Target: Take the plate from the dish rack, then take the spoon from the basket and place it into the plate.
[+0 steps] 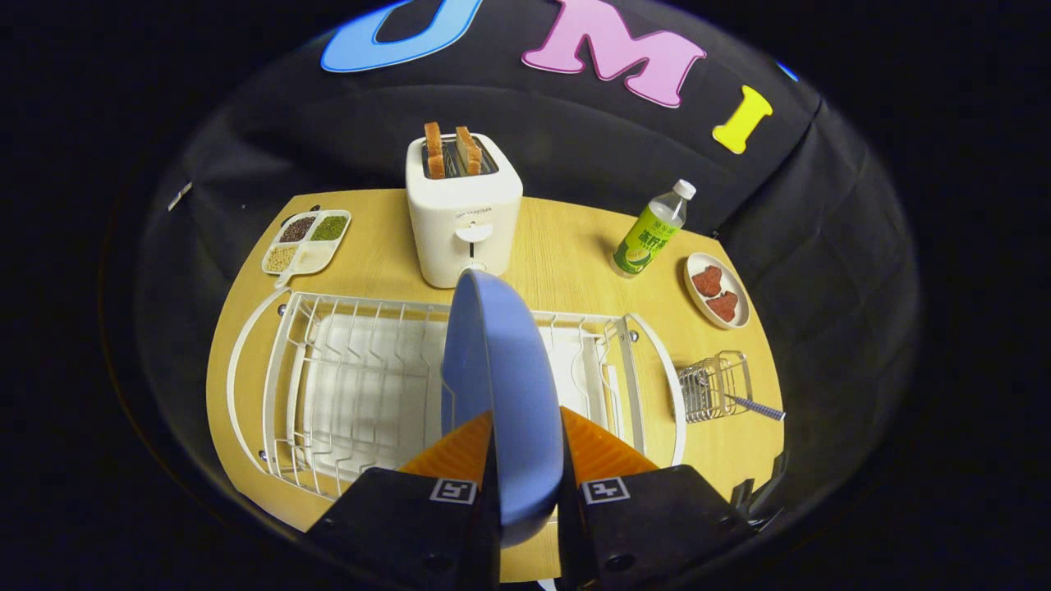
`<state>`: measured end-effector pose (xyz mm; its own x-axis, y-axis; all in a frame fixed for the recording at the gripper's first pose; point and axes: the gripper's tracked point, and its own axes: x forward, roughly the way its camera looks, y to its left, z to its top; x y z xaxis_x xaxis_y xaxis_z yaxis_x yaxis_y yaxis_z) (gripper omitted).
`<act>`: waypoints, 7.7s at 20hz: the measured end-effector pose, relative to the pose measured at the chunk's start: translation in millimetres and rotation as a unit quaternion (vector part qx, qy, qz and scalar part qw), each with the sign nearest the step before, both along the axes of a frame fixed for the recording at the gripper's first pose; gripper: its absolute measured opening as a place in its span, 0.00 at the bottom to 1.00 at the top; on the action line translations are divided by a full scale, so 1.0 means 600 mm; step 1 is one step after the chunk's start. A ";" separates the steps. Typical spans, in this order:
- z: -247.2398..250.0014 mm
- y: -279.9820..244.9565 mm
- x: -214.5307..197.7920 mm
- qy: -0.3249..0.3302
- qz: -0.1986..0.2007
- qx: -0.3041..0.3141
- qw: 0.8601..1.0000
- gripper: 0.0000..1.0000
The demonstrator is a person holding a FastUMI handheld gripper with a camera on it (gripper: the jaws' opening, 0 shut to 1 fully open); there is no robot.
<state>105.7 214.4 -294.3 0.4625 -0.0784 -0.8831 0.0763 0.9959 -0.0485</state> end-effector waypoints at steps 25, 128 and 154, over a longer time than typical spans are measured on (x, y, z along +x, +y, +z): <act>0.124 -0.301 -0.194 -0.102 -0.043 0.272 0.956 0.30; -0.142 -0.346 -0.446 -0.044 0.240 0.193 0.950 0.10; -0.074 -0.411 -0.369 -0.123 0.146 0.149 0.970 1.00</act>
<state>-115.5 -32.3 -338.8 0.6265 0.3283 -0.7069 -0.2373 0.9442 0.2282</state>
